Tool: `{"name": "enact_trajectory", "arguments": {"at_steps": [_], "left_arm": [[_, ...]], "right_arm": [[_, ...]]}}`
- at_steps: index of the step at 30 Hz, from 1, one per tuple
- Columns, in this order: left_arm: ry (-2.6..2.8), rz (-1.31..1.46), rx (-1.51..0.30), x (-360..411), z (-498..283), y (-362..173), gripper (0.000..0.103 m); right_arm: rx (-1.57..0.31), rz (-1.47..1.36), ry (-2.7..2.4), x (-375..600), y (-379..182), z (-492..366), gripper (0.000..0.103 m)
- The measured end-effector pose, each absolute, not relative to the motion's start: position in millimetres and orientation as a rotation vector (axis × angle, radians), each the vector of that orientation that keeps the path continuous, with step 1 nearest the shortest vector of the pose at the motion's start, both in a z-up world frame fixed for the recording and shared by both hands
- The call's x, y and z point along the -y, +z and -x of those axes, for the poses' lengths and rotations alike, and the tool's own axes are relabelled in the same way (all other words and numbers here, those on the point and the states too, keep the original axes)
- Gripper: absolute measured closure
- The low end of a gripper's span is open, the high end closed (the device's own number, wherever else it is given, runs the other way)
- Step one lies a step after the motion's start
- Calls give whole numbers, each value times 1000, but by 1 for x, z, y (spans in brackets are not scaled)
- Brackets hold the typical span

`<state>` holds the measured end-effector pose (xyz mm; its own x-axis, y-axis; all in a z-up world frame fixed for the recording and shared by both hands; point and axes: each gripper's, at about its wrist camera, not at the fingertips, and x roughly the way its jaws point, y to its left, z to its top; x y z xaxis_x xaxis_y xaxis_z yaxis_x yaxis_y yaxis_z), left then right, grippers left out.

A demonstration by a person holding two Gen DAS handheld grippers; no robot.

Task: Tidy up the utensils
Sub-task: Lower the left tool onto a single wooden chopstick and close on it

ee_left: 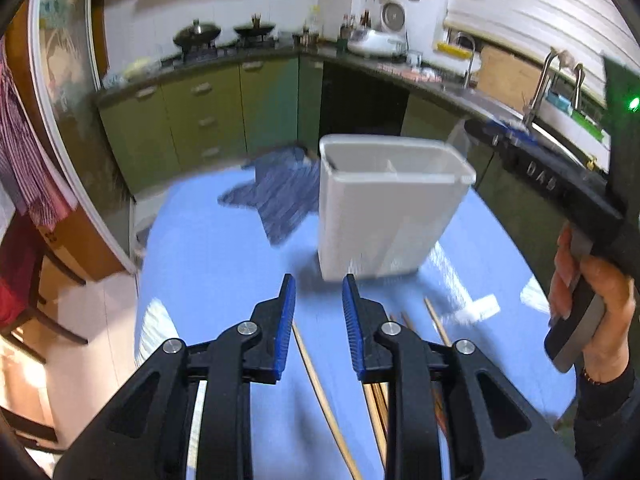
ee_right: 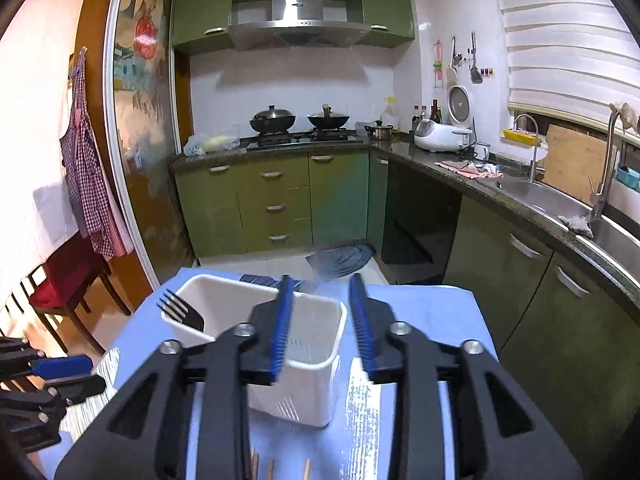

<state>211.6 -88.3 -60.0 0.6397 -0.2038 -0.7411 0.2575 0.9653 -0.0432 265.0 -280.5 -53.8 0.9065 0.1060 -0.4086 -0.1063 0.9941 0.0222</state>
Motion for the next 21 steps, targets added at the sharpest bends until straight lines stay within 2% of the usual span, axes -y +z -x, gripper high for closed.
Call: {"name": "enact_trajectory", "arguments": {"at_steps": [2, 7, 11, 15, 17, 21], "left_arm": [[-260, -69, -871, 88, -208, -68, 80], [-232, -85, -969, 90, -206, -91, 80], [-221, -76, -1110, 92, -214, -121, 80], [-211, -66, -1219, 94, -220, -150, 80], [-198, -69, -1234, 95, -221, -156, 84], [-167, -67, -1266, 97, -227, -165, 84]], "right_arm": [[-412, 10, 104, 281, -51, -259, 60], [-422, 4, 95, 286, -33, -236, 60], [-604, -7, 126, 288, -39, -226, 60], [-805, -20, 188, 291, -69, -221, 60], [-852, -5, 187, 293, -83, -218, 60], [-926, 11, 186, 298, -108, -212, 60]]}}
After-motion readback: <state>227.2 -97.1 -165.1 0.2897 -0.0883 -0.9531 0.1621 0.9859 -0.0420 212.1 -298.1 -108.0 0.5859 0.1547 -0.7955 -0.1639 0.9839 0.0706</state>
